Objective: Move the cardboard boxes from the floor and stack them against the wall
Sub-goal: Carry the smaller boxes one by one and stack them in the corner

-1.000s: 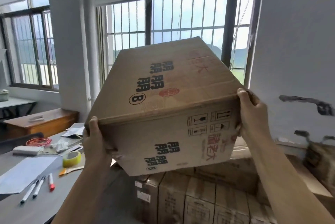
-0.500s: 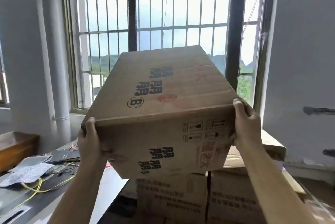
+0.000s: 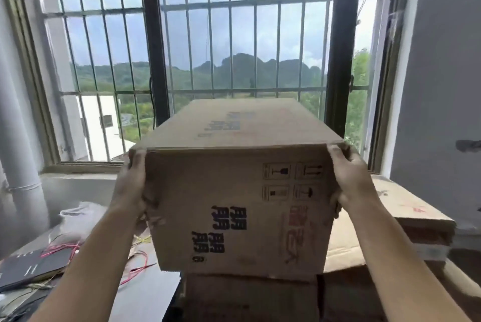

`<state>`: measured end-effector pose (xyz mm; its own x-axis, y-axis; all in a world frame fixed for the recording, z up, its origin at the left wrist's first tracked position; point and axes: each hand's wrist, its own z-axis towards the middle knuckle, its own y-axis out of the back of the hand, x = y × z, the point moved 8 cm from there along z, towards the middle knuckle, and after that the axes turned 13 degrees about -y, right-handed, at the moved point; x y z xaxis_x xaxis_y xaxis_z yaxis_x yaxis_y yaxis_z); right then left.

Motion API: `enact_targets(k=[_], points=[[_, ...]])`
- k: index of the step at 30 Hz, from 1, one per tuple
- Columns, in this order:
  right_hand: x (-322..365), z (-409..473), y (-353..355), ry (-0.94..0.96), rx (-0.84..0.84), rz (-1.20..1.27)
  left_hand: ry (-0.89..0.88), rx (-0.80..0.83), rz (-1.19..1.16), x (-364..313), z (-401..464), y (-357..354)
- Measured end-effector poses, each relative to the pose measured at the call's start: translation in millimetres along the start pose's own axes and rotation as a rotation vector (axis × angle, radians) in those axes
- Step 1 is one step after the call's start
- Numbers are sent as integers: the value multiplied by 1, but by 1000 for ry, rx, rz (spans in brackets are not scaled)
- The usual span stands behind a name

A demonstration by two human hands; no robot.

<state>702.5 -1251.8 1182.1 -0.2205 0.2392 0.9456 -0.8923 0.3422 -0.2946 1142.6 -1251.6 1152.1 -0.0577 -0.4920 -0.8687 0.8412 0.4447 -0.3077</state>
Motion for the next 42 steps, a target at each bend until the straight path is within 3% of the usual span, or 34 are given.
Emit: enact_targets(k=[4, 12, 22, 25, 28, 32, 36, 42], points=[[9, 49, -26, -41, -25, -111, 17, 162, -55, 10, 78, -44], [-24, 114, -44, 55, -248, -269, 110, 235, -152, 58, 116, -90], [-32, 134, -49, 41, -12, -163, 52, 291, -180, 55, 132, -110], [-27, 102, -44, 90, -42, -249, -36, 268, -112, 55, 126, -98], [-27, 52, -41, 236, -91, -533, -209, 300, 118, 56, 107, -76], [-70, -29, -35, 241, 83, -656, -331, 492, 185, 54, 40, -63], [-126, -115, -10, 113, 186, -624, -292, 789, 74, 76, -51, -44], [-228, -236, 59, -226, 25, -535, -35, 1047, 98, 150, -163, 13]])
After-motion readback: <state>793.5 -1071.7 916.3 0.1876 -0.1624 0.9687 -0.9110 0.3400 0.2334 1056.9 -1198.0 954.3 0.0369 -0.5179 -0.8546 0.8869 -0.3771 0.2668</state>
